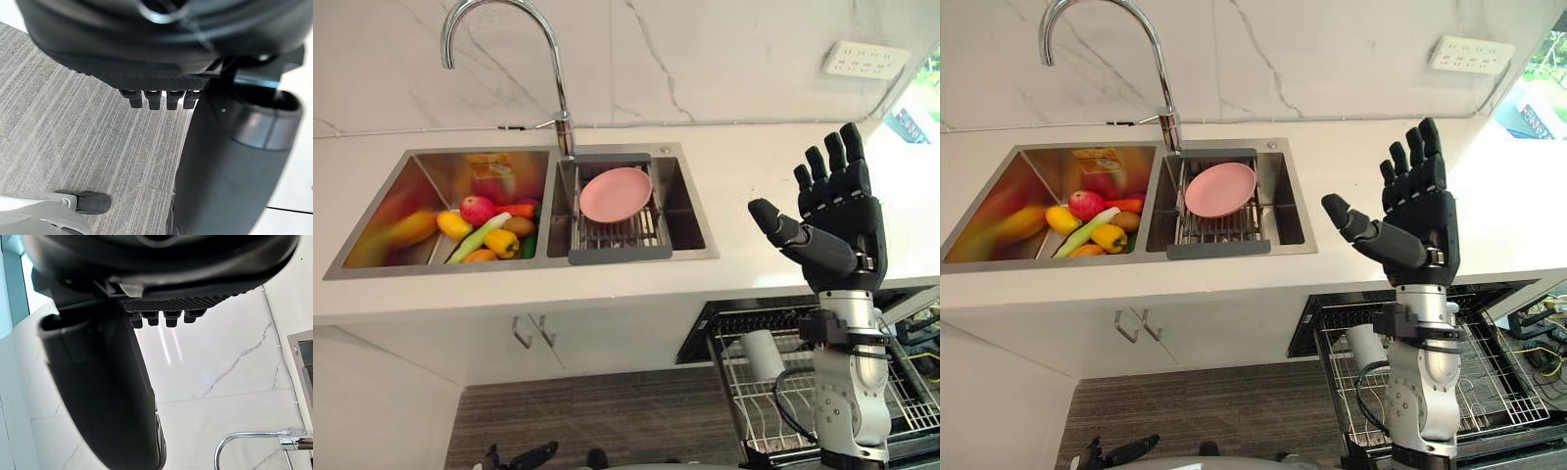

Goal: Walk over to the sink, pick up the cup, carry it to the dishwasher, place the cup inside the dishwasher, then close the dishwasher door

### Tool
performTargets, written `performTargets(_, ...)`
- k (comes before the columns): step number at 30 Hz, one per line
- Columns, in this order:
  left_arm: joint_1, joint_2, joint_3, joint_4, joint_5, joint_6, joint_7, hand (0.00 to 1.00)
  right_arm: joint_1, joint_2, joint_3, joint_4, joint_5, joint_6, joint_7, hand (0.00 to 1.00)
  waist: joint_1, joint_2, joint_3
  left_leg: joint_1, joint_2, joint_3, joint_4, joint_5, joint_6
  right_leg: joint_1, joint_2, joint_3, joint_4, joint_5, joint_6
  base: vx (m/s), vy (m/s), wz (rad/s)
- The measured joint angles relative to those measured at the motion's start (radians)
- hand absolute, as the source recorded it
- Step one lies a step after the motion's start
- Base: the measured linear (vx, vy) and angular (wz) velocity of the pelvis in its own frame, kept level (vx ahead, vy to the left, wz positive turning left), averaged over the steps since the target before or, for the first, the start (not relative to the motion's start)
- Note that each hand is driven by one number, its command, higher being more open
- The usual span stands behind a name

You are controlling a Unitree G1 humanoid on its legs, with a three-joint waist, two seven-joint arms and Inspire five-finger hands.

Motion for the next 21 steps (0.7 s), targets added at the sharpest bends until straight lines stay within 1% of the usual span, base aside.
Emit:
performTargets(2, 0.009, 0.001, 0.0, 0.003, 0.0, 0.0, 0.0, 1.0, 0.001, 0.0, 0.0, 0.0, -0.003, 0.0, 0.0, 1.0, 0.001, 0.0, 0.0, 0.006, 0.002, 0.013, 0.0, -0.008, -0.006, 0.008, 0.004, 0.013, -0.013, 0.009, -0.002, -0.04, 0.008, -0.21)
performTargets(3, 0.017, 0.001, 0.008, 0.007, 0.0, 0.0, 0.001, 1.0, 0.007, 0.0, 0.0, 0.0, -0.002, 0.0, 0.001, 1.0, 0.0, 0.0, 0.0, 0.006, 0.005, 0.021, 0.025, -0.024, -0.008, 0.014, 0.006, 0.022, -0.014, 0.009, -0.002, -0.01, -0.007, -0.18)
performTargets(4, 0.017, 0.003, 0.014, 0.017, 0.0, 0.0, 0.001, 1.0, 0.021, -0.001, -0.001, 0.0, -0.001, 0.0, 0.001, 1.0, -0.001, 0.0, 0.001, -0.028, 0.014, 0.022, 0.123, -0.067, -0.008, 0.024, 0.006, 0.025, -0.014, 0.009, -0.002, 0.0, -0.019, -0.15)
performTargets(5, 0.017, 0.001, 0.019, 0.023, -0.001, 0.0, 0.002, 1.0, 0.028, -0.001, -0.001, 0.0, -0.001, 0.0, 0.002, 1.0, 0.0, 0.003, 0.002, -0.05, 0.024, 0.023, 0.182, -0.096, -0.007, 0.028, 0.009, 0.028, -0.013, 0.007, -0.004, 0.01, -0.042, -0.1)
performTargets(6, 0.016, -0.002, 0.027, 0.035, -0.001, 0.0, 0.004, 1.0, 0.042, -0.001, 0.0, -0.001, -0.001, 0.0, 0.006, 1.0, 0.0, 0.015, 0.009, -0.085, 0.047, 0.025, 0.291, -0.15, -0.011, 0.041, 0.021, 0.03, -0.01, 0.002, -0.011, -0.01, -0.044, -0.06)
performTargets(7, 0.015, -0.005, 0.026, 0.043, -0.001, -0.001, 0.005, 1.0, 0.054, 0.0, 0.0, -0.001, -0.001, 0.0, 0.007, 1.0, -0.001, 0.023, 0.013, -0.124, 0.069, 0.036, 0.386, -0.178, -0.019, 0.046, 0.031, 0.03, -0.005, -0.006, -0.021, -0.03, -0.036, -0.03)
performTargets(8, 0.015, -0.008, 0.027, 0.043, -0.001, -0.001, 0.005, 1.0, 0.06, 0.0, 0.0, -0.001, -0.001, 0.0, 0.007, 1.0, 0.0, 0.024, 0.014, -0.14, 0.076, 0.039, 0.419, -0.18, -0.023, 0.046, 0.031, 0.03, -0.003, -0.012, -0.031, -0.05, -0.022, 0.02)
performTargets(9, 0.015, -0.013, 0.043, 0.042, -0.001, -0.001, 0.002, 1.0, 0.063, 0.0, 0.0, -0.001, -0.002, 0.0, 0.007, 1.0, 0.004, 0.024, 0.021, -0.162, 0.088, 0.049, 0.471, -0.181, -0.042, 0.053, 0.029, 0.033, -0.001, -0.014, -0.039, -0.05, -0.01, 0.0)
performTargets(10, 0.015, -0.017, 0.051, 0.041, -0.001, -0.001, 0.002, 1.0, 0.062, 0.0, 0.0, -0.001, -0.003, 0.0, 0.007, 1.0, 0.009, 0.02, 0.031, -0.166, 0.092, 0.057, 0.495, -0.188, -0.054, 0.062, 0.024, 0.034, -0.001, -0.015, -0.041, -0.05, -0.01, -0.09)
performTargets(11, 0.022, -0.028, 0.067, 0.042, -0.001, 0.0, 0.002, 1.0, 0.061, 0.002, 0.001, -0.001, -0.009, 0.0, 0.006, 1.0, 0.021, 0.021, 0.036, -0.167, 0.102, 0.066, 0.482, -0.196, -0.062, 0.075, 0.02, 0.04, 0.0, -0.021, -0.045, -0.06, 0.001, -0.13)
performTargets(13, 0.048, -0.039, 0.066, 0.042, 0.0, -0.002, 0.002, 1.0, 0.054, 0.003, 0.009, -0.002, -0.014, 0.0, -0.002, 1.0, 0.026, 0.032, 0.037, -0.192, 0.129, 0.065, 0.44, -0.187, -0.063, 0.095, 0.013, 0.044, 0.0, -0.032, -0.038, -0.02, 0.055, -0.13)
performTargets(14, 0.069, -0.047, 0.067, 0.039, 0.0, -0.005, 0.002, 1.0, 0.055, 0.003, 0.025, -0.007, -0.022, 0.0, -0.004, 1.0, 0.029, 0.036, 0.037, -0.21, 0.149, 0.062, 0.403, -0.163, -0.065, 0.107, 0.005, 0.051, 0.0, -0.04, -0.031, 0.07, 0.157, -0.28)
performTargets(15, 0.098, -0.062, 0.067, 0.038, 0.001, -0.012, 0.005, 1.0, 0.058, -0.002, 0.043, -0.027, -0.037, 0.0, -0.01, 1.0, 0.04, 0.046, 0.032, -0.23, 0.172, 0.063, 0.376, -0.145, -0.075, 0.112, 0.006, 0.07, 0.0, -0.046, -0.021, 0.1, 0.18, -0.37)
performTargets(16, 0.11, -0.071, 0.066, 0.039, 0.001, -0.013, 0.01, 1.0, 0.059, -0.004, 0.051, -0.04, -0.04, 0.0, -0.01, 1.0, 0.045, 0.052, 0.031, -0.237, 0.182, 0.065, 0.374, -0.125, -0.078, 0.114, 0.006, 0.082, 0.0, -0.05, -0.015, 0.21, 0.281, -0.52)
performTargets(17, 0.137, -0.08, 0.066, 0.042, 0.0, -0.013, 0.016, 1.0, 0.059, -0.005, 0.079, -0.076, -0.04, -0.004, -0.011, 1.0, 0.049, 0.056, 0.017, -0.233, 0.171, 0.075, 0.373, -0.056, -0.035, 0.121, -0.004, 0.114, -0.007, -0.058, 0.0, 0.21, 0.246, -0.37)
performTargets(19, 0.143, -0.07, 0.066, 0.042, 0.0, -0.014, 0.015, 1.0, 0.059, -0.007, 0.105, -0.093, -0.04, -0.012, -0.006, 1.0, 0.049, 0.039, 0.008, -0.233, 0.155, 0.085, 0.373, -0.047, -0.028, 0.122, -0.028, 0.124, -0.012, -0.062, 0.009, 0.17, 0.174, -0.19)
performTargets(21, 0.139, -0.062, 0.08, 0.042, 0.0, -0.017, 0.017, 1.0, 0.048, -0.01, 0.127, -0.106, -0.04, -0.016, 0.022, 1.0, 0.05, 0.014, -0.003, -0.229, 0.115, 0.11, 0.386, -0.063, -0.004, 0.127, -0.07, 0.127, -0.012, -0.067, 0.033, 0.25, 0.158, -0.02)
